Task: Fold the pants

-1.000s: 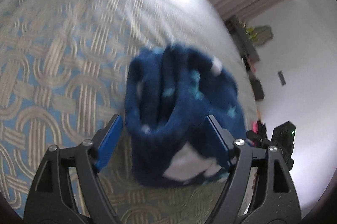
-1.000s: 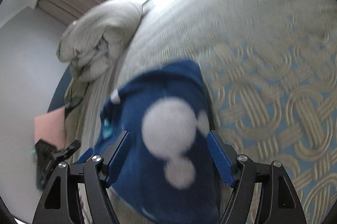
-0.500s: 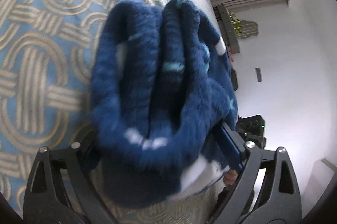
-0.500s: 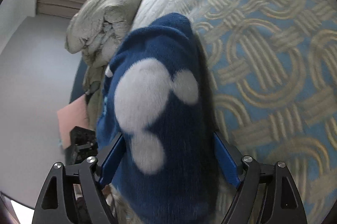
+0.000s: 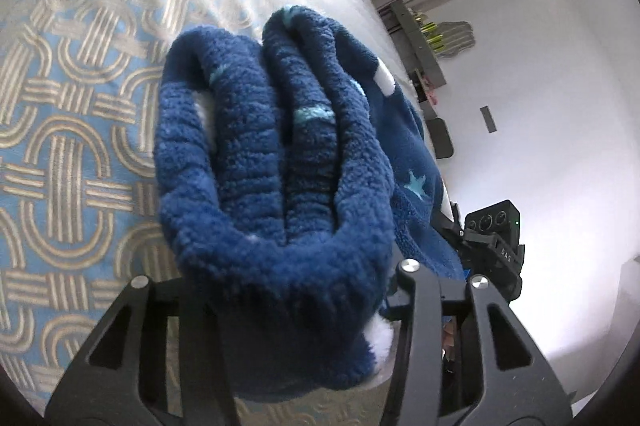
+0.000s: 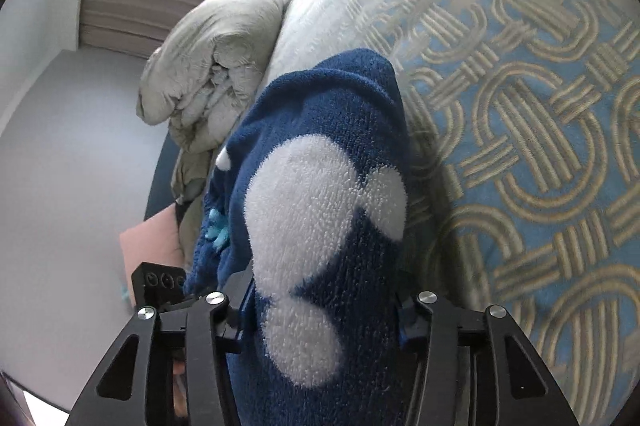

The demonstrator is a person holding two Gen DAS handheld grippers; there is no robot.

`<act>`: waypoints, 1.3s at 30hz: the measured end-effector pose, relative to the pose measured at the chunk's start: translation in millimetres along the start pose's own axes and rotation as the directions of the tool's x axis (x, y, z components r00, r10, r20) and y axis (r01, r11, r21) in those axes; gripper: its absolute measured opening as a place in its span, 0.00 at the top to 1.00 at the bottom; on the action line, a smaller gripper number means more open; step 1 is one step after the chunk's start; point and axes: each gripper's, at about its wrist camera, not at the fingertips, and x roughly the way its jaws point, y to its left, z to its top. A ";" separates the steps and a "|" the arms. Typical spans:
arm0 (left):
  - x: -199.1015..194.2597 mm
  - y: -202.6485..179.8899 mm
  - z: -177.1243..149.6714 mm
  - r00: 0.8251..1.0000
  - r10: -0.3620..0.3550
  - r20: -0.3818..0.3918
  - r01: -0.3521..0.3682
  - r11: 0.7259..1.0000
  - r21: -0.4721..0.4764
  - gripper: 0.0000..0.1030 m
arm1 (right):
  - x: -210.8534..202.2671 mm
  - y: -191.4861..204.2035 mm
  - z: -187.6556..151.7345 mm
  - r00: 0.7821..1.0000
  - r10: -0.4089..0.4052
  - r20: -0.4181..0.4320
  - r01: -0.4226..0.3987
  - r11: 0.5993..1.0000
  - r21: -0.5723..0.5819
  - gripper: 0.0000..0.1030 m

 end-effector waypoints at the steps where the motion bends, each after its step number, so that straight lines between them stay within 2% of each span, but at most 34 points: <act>1: -7.2 -7.5 -1.2 1.000 -0.012 0.010 0.012 1.000 0.012 0.54 | -6.2 5.3 -1.6 1.000 0.002 0.009 -0.002 1.000 -0.007 0.51; 10: -64.9 -83.4 -32.0 0.997 -0.055 0.049 0.049 0.990 0.131 0.54 | -93.2 62.5 -28.2 0.995 0.021 0.096 -0.013 0.997 -0.079 0.51; 21: -111.8 -199.2 -73.3 0.992 -0.102 0.070 0.077 0.950 0.302 0.53 | -215.8 111.1 -68.9 0.973 0.070 0.222 -0.037 0.988 -0.151 0.51; 30: -92.0 -287.3 -97.5 0.990 -0.138 0.036 0.112 0.907 0.407 0.53 | -312.3 111.3 -81.1 0.937 0.079 0.340 -0.019 0.984 -0.177 0.51; 34: -59.9 -318.2 -102.3 0.989 -0.146 -0.003 0.133 0.887 0.442 0.53 | -354.0 90.1 -80.8 0.919 0.077 0.387 -0.013 0.986 -0.163 0.51; 39: 1.3 -352.5 -101.9 0.986 -0.149 -0.075 0.167 0.873 0.459 0.53 | -407.1 51.7 -78.5 0.895 0.052 0.442 -0.001 0.993 -0.115 0.51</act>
